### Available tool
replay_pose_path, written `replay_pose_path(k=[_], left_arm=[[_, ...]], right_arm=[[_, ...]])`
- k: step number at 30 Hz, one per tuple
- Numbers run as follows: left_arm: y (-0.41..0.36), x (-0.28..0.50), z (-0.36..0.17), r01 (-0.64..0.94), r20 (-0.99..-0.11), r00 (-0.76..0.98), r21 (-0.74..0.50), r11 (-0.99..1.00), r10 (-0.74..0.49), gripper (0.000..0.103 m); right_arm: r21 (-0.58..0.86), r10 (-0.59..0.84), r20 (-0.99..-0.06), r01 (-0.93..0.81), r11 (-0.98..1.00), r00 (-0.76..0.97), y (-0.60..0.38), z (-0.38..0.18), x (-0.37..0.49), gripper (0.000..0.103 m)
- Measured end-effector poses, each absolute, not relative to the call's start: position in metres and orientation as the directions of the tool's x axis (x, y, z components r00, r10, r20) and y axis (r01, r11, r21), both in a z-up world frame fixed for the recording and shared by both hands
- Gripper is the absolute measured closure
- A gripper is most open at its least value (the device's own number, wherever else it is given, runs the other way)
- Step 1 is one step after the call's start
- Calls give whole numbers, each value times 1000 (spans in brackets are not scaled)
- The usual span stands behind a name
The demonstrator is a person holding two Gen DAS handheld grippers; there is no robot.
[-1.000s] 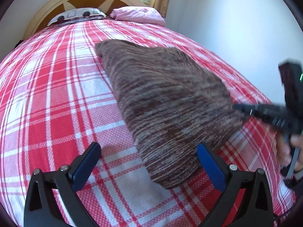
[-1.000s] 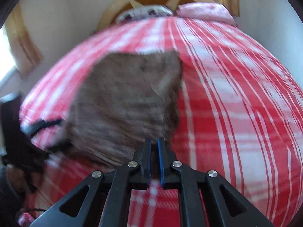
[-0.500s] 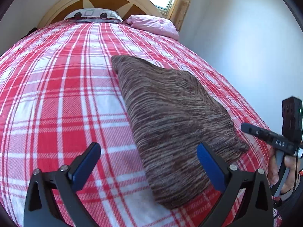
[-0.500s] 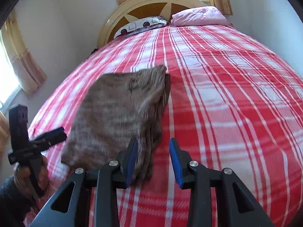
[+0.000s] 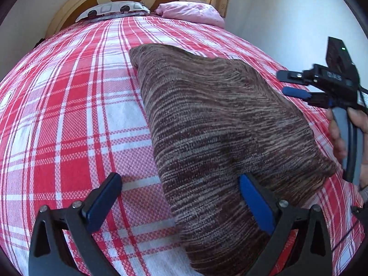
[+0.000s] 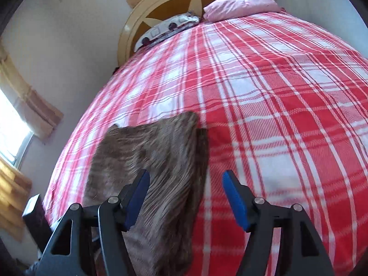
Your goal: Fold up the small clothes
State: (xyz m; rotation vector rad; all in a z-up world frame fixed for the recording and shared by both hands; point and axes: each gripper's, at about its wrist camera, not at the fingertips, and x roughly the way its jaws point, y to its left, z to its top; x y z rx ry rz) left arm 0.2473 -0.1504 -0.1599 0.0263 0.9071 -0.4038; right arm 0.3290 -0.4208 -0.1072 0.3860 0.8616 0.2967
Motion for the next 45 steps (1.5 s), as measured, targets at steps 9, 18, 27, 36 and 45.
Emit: replay_pose_path(k=[9, 18, 27, 36, 45], left_arm=[[-155, 253, -161, 354, -776, 537, -149, 923, -331, 0], [-154, 259, -163, 366, -776, 529, -157, 917, -343, 0], [-153, 260, -161, 388, -766, 523, -176, 905, -374, 1], [-159, 251, -157, 462, -742, 508, -194, 865, -438, 38], [-143, 254, -154, 462, -713, 480, -291, 838, -512, 81]], right_arm=[[444, 417, -705, -102, 890, 574, -415, -135, 373, 37], [494, 491, -669, -160, 855, 558, -402, -142, 393, 37], [553, 563, -618, -204, 808, 549, -402, -151, 395, 69], [530, 536, -637, -191, 826, 554, -394, -141, 385, 79], [501, 509, -610, -202, 842, 608, -389, -125, 370, 80]])
